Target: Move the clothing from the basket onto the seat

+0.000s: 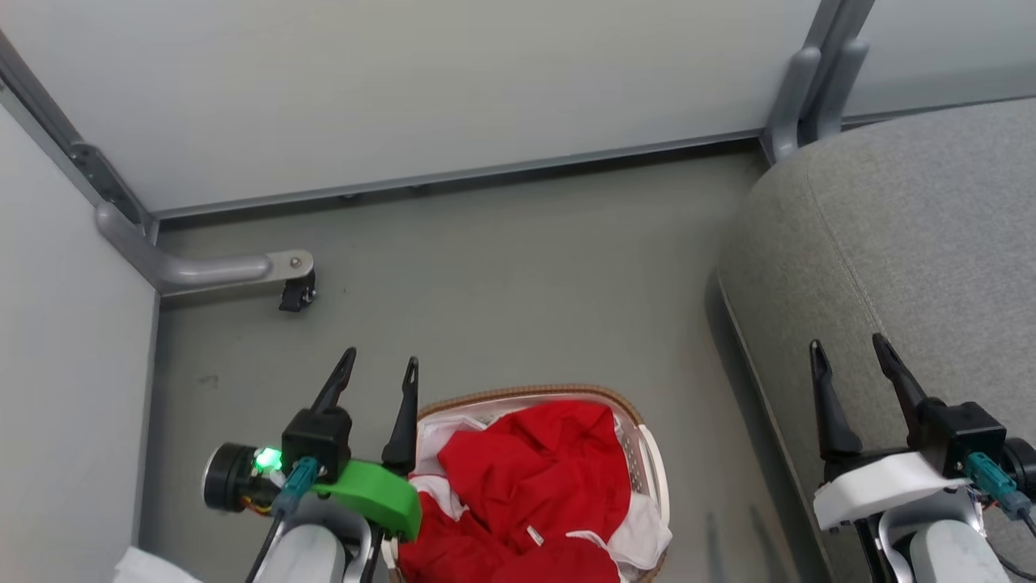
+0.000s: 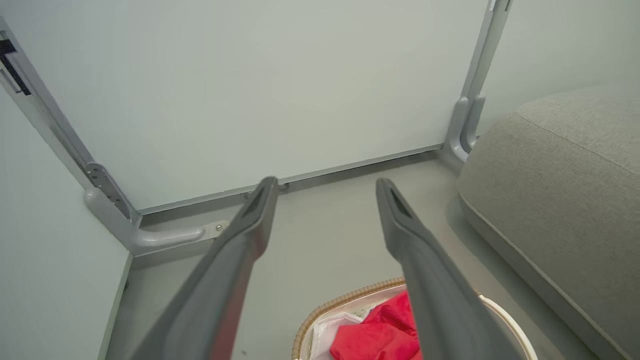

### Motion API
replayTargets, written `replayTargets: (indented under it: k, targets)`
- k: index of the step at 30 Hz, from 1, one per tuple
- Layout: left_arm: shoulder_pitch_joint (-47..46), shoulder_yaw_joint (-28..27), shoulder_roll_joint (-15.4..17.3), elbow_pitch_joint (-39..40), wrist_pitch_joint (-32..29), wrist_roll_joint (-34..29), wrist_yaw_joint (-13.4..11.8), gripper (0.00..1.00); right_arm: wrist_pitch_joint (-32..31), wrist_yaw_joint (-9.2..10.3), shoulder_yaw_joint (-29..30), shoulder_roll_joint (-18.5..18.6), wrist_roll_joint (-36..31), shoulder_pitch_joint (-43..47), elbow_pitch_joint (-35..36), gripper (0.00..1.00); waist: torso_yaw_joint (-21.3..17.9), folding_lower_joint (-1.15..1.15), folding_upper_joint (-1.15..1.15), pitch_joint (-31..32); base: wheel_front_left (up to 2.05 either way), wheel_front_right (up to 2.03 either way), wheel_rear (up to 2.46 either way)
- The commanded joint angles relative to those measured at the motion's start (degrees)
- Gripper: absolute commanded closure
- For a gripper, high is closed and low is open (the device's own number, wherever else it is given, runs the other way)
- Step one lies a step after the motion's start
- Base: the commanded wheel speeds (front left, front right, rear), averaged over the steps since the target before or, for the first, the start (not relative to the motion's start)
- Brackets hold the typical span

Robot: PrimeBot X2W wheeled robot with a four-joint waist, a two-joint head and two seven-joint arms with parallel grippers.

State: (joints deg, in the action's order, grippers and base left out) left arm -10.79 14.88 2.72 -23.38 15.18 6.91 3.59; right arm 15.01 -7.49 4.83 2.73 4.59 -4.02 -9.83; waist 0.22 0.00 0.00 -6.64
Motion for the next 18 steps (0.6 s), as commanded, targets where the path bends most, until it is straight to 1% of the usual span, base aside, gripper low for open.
replayTargets:
  k: [1,7,18]
  targets:
    - [-2.4,0.5,0.3,-1.1,0.0,-0.6,0.4,0.00,0.3,0.00,-0.2,0.3,-0.2,-1.3,0.4,0.00,-1.4,0.00,0.00,-4.4,0.00,0.00,0.00]
    - [-9.2,3.6,0.3,-8.9,0.0,-2.8,1.3,0.00,0.3,0.01,-1.5,0.3,-0.6,-4.9,1.7,0.00,-3.9,0.00,0.00,-11.5,0.00,0.00,0.00]
    - [-18.2,7.5,0.6,-22.9,0.0,-5.9,2.5,0.00,0.3,0.01,-4.3,0.2,1.8,-11.5,3.2,0.00,-10.6,0.00,0.00,-23.2,0.00,0.00,0.00]
